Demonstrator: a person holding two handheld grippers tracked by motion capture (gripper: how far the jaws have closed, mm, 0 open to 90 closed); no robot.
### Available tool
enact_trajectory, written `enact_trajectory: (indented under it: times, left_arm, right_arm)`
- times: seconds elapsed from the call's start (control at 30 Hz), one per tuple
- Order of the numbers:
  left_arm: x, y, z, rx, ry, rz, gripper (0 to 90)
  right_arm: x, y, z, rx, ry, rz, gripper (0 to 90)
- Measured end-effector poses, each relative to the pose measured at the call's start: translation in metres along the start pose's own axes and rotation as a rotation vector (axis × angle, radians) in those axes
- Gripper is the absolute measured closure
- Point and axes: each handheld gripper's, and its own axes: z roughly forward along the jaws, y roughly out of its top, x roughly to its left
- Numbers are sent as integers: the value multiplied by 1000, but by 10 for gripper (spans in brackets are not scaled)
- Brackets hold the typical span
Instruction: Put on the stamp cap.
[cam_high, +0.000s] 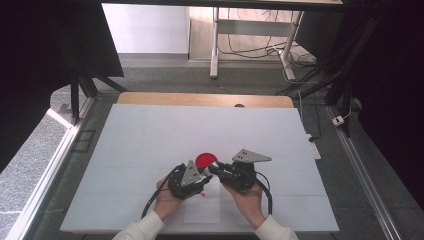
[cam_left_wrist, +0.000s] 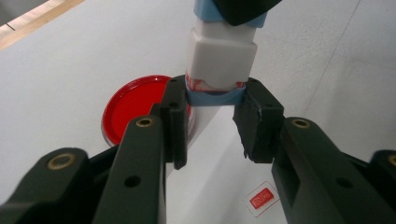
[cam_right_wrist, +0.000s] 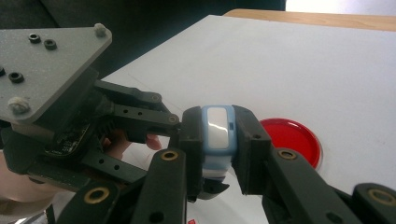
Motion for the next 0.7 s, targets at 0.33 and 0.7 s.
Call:
enact_trajectory:
  times: [0.33,0.7]
  left_arm:
    - [-1,-1,1,-2,0,6,650]
    - [-3,-1,1,4,8,14,650]
  right_arm:
    - [0,1,-1,14,-11,19,751]
    - [2,1,0,27,-36,21,751]
